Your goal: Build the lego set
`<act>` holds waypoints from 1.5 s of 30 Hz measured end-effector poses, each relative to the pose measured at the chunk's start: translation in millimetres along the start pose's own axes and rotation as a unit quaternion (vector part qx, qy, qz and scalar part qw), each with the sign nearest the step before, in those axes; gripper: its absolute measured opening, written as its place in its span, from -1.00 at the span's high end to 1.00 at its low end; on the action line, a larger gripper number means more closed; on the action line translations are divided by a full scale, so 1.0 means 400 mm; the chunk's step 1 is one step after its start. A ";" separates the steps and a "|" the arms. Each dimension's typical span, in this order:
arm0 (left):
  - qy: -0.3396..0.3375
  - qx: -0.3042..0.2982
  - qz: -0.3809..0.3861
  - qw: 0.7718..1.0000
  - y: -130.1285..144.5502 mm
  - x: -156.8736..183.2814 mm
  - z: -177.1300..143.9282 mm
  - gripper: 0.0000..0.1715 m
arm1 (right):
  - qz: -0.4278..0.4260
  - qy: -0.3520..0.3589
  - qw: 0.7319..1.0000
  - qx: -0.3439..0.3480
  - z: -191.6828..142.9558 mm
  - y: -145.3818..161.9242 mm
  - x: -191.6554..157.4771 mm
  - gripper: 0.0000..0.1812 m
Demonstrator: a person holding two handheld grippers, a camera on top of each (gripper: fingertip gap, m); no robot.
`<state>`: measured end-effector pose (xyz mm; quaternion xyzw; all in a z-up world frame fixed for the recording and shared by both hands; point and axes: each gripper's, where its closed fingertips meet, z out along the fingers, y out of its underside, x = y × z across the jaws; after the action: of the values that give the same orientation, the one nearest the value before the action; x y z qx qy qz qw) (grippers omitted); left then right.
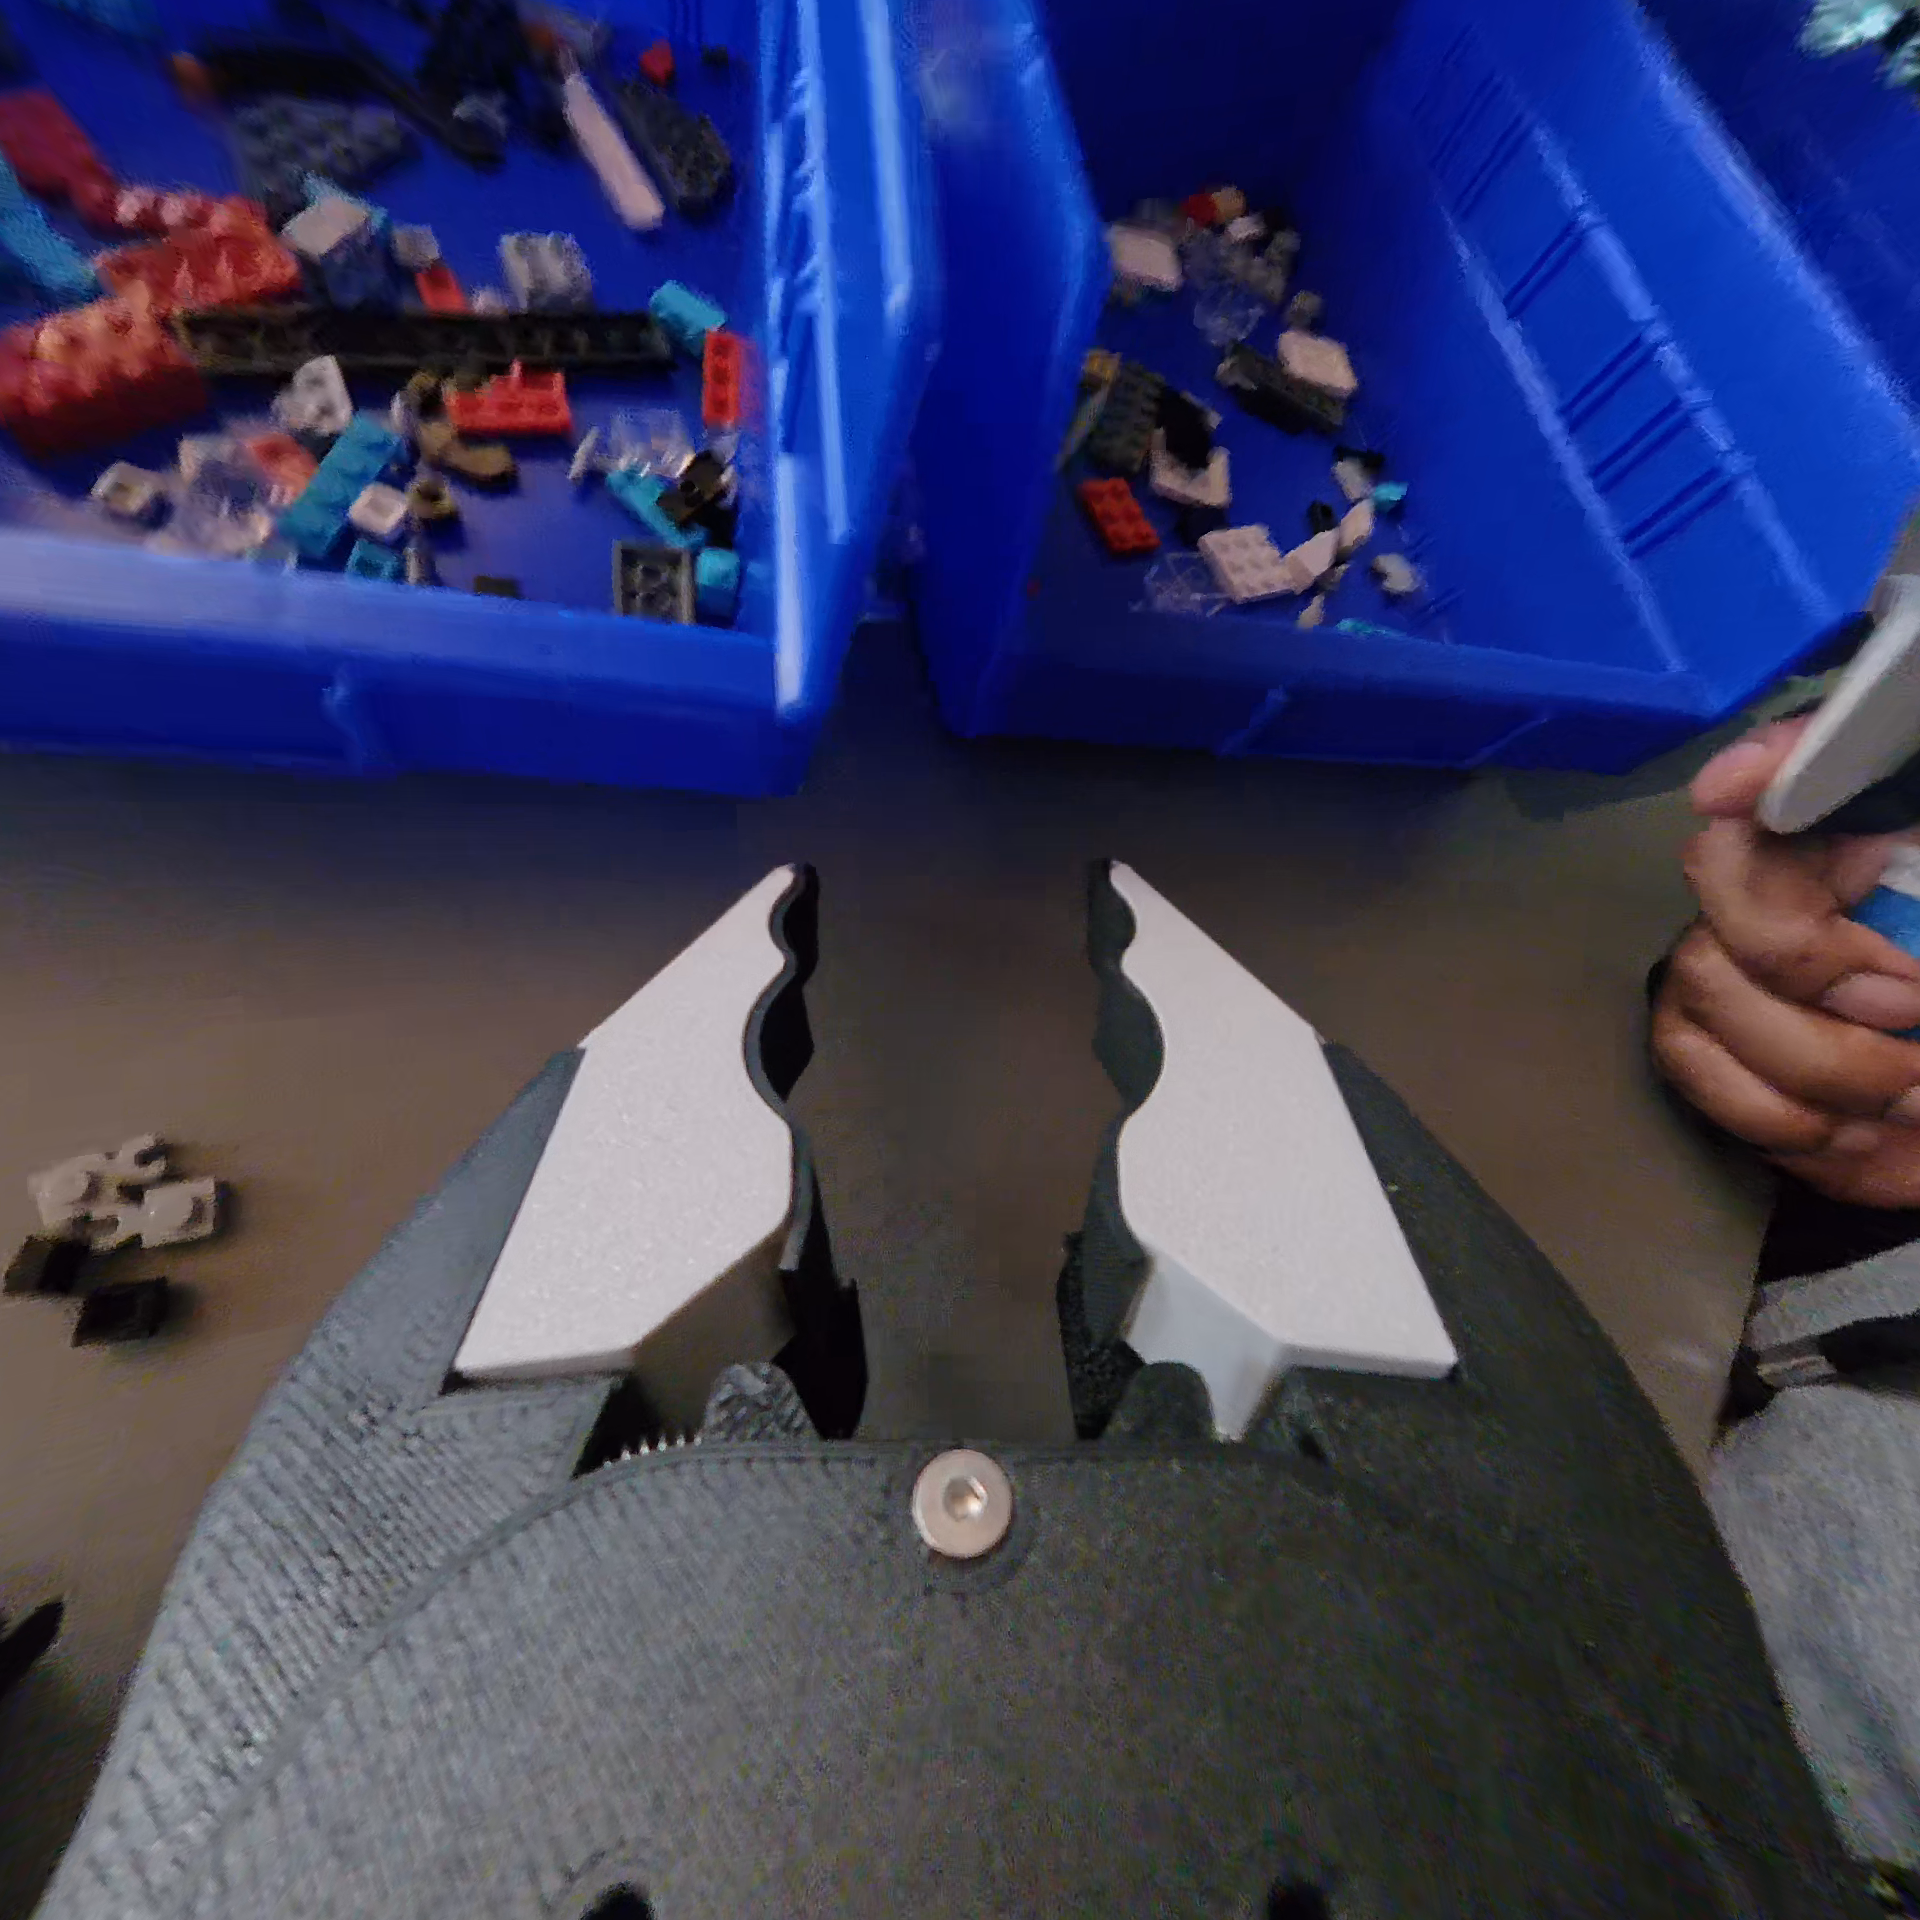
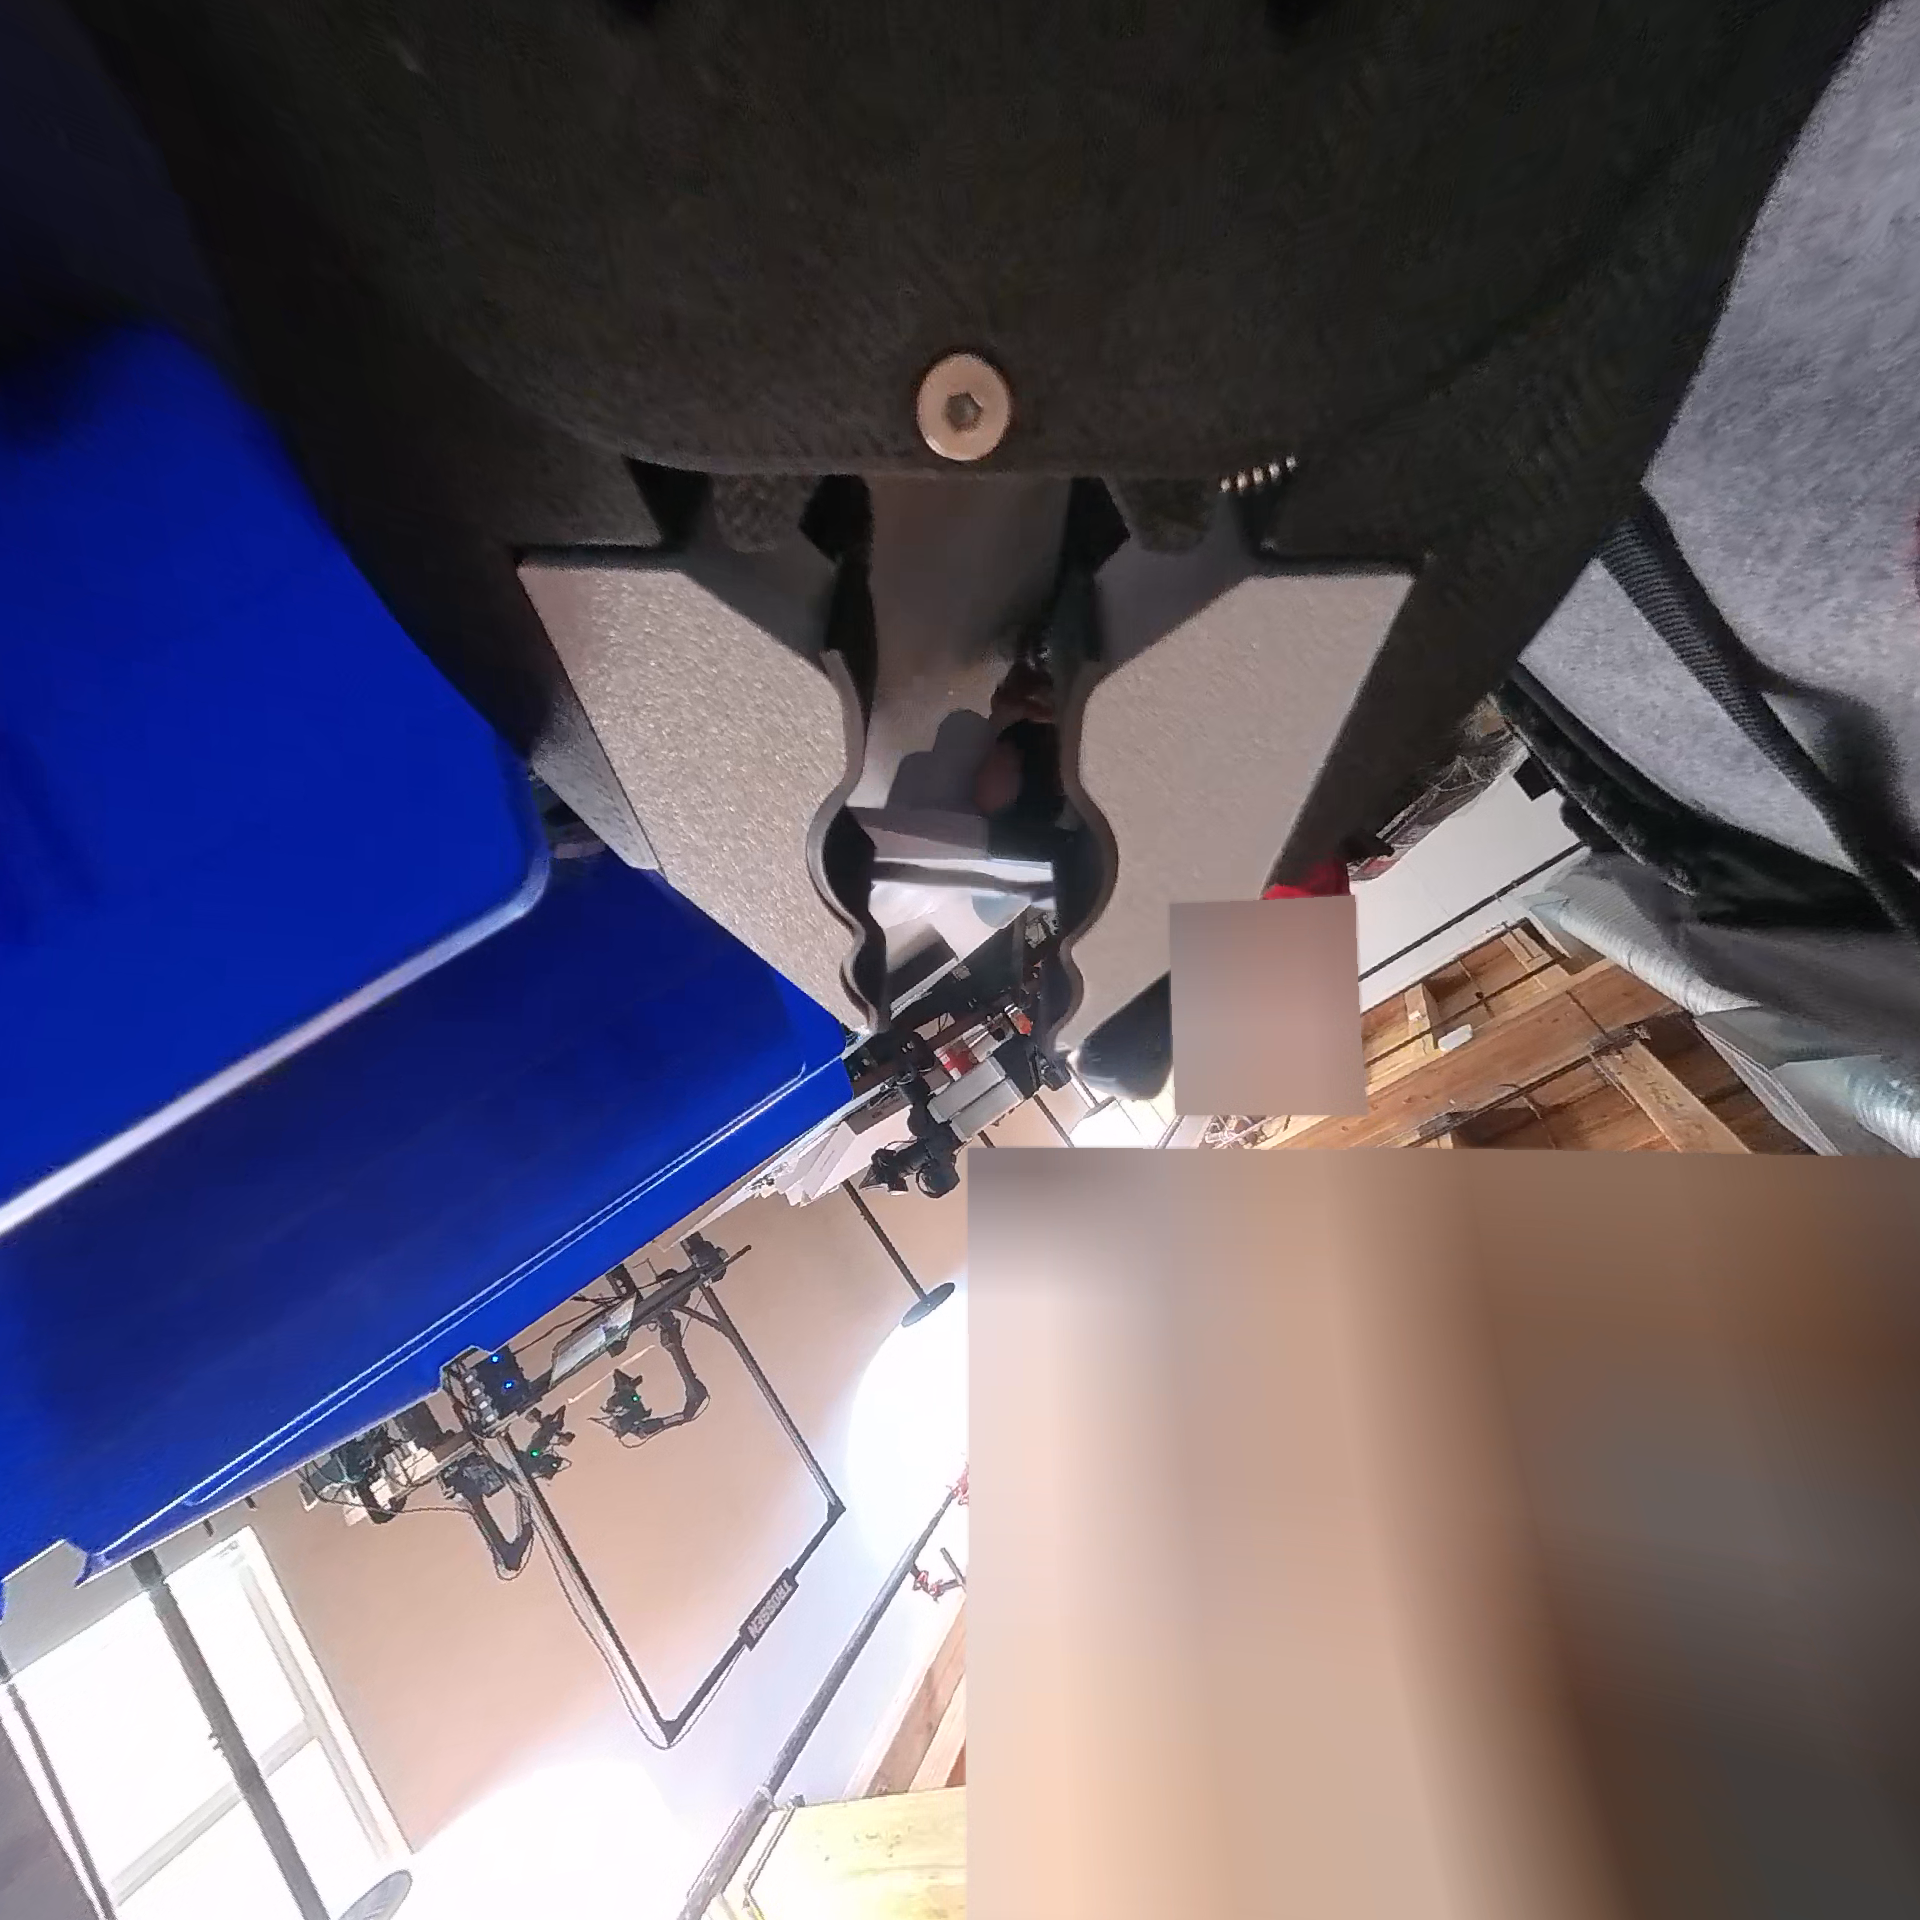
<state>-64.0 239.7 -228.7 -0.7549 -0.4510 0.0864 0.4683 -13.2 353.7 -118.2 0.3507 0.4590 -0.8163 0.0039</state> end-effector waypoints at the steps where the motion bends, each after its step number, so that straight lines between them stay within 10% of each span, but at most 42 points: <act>1: 0.021 0.014 0.012 1.000 -0.027 0.026 -0.006 0.38 | -0.001 0.000 1.000 -0.001 0.001 0.001 0.000 0.68; 5: 0.111 0.052 0.096 0.988 -0.181 0.150 -0.036 0.42 | -0.004 0.003 1.000 -0.003 0.003 0.003 0.001 0.67; 11: 0.198 -0.101 0.173 0.959 -0.229 0.263 0.078 0.43 | -0.008 0.002 1.000 -0.005 0.003 0.005 -0.002 0.67; 20: 0.246 -0.349 0.356 0.831 -0.097 0.328 0.254 0.53 | -0.001 -0.002 1.000 -0.001 0.000 0.001 -0.001 0.66; 26: 0.282 -0.396 0.434 0.758 -0.039 0.341 0.292 0.60 | 0.006 -0.009 1.000 0.000 -0.002 -0.002 -0.003 0.67; 31: 0.294 -0.397 0.454 0.742 -0.023 0.338 0.303 0.56 | 0.006 -0.010 1.000 0.000 -0.002 -0.001 -0.004 0.67; 40: 0.244 -0.344 0.425 0.801 -0.112 0.302 0.343 0.61 | 0.004 -0.006 1.000 0.000 -0.001 -0.001 -0.002 0.67; 45: 0.328 -0.360 0.430 0.761 -0.055 0.357 0.288 0.60 | 0.002 -0.004 1.000 -0.001 0.000 0.000 -0.001 0.67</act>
<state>-58.2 424.3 -232.7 -0.9648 0.1039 -0.1424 0.1954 -12.9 353.4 -117.9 0.3487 0.4589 -0.8171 0.0079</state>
